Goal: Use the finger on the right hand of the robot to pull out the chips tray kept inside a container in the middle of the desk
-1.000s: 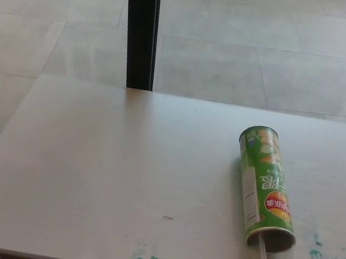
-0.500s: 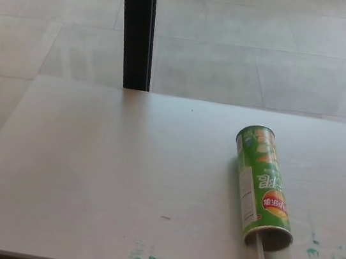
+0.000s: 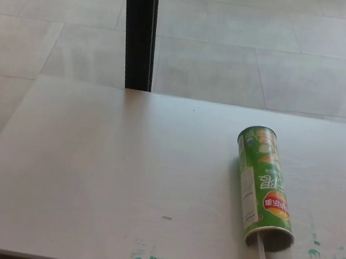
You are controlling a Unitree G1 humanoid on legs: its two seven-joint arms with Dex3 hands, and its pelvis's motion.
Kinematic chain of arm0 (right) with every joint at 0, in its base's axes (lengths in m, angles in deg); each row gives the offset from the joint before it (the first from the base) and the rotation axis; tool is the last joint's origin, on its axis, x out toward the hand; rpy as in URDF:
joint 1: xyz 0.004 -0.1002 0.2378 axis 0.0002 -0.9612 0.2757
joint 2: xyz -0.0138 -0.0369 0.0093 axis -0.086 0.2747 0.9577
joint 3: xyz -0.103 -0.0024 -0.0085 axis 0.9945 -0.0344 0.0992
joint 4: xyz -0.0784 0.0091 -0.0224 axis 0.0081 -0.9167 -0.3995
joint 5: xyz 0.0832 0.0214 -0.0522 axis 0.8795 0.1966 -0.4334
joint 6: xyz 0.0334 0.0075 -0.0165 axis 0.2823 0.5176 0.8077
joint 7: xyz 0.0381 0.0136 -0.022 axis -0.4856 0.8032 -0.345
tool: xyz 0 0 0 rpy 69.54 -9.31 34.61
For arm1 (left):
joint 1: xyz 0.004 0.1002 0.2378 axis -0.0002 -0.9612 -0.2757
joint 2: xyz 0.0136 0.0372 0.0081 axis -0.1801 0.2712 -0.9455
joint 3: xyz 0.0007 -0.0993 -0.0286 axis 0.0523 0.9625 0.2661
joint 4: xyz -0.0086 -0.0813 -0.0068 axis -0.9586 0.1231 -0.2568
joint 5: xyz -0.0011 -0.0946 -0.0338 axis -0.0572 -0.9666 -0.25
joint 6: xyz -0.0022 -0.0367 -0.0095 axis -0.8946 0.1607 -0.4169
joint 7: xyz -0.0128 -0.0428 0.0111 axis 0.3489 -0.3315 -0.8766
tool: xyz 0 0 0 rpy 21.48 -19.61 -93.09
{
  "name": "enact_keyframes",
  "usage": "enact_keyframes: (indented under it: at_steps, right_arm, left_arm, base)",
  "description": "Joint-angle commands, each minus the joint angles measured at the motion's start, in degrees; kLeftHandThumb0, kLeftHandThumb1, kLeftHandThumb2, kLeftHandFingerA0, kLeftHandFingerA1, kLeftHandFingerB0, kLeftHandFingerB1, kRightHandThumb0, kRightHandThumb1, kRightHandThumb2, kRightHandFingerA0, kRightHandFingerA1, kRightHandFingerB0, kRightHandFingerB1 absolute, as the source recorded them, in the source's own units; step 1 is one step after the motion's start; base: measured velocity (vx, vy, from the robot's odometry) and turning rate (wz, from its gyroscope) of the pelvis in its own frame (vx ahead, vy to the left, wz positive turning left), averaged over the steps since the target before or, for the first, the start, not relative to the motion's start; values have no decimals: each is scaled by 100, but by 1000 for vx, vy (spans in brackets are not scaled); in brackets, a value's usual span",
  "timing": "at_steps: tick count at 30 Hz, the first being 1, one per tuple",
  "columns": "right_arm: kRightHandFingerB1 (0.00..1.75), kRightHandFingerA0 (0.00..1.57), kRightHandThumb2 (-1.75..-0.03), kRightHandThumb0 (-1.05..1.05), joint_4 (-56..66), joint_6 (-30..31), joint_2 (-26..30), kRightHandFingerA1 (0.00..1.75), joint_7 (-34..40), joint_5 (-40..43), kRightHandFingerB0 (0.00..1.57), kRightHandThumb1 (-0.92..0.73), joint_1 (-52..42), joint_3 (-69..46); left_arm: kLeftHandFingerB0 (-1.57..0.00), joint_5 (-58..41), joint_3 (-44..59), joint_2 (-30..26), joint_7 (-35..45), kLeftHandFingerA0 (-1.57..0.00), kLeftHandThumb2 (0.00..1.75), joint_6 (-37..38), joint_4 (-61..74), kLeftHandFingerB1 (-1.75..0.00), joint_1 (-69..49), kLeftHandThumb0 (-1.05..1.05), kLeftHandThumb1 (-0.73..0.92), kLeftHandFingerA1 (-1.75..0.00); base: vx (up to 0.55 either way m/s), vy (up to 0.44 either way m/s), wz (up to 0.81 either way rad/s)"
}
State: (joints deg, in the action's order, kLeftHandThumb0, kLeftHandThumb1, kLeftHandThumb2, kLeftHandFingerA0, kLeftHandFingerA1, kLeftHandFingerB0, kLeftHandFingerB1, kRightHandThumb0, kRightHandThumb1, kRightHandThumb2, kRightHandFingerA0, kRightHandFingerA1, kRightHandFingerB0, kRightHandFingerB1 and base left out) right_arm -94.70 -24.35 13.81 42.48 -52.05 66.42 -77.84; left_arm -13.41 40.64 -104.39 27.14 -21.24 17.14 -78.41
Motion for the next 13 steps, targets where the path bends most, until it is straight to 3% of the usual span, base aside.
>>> enact_keyframes:
  at_steps: [1, 2, 3, 13]
  right_arm:
    - [38, 82, -59, -27, -226, 333, -239, 96, -158, 889, 6, -63, 88, -68]
    - [38, 82, -59, -27, -224, 357, -184, 96, -173, 754, 6, -63, 34, 64]
    - [39, 76, -59, -26, -214, 368, -192, 97, -250, 827, 10, -64, 47, 88]
    - [41, 78, -58, -25, -160, 428, -185, 91, -270, 1253, 18, -62, 7, 281]
  left_arm:
    - [-44, 38, 4, -102, -31, -50, 94, 98, -82, -61, -38, -52, 54, -71]
    - [-44, 79, -32, -120, -22, -50, 94, 114, -104, -61, -37, -52, 54, -71]
    - [-51, 81, -33, -112, -114, -54, 61, 70, -87, -50, -36, -51, 71, -67]
    - [-54, 96, -68, -99, -178, -56, 60, 54, -98, -51, -54, -50, 68, -69]
  base:
    - [0, 0, 0]
    - [0, 0, 0]
    - [0, 0, 0]
    - [0, 0, 0]
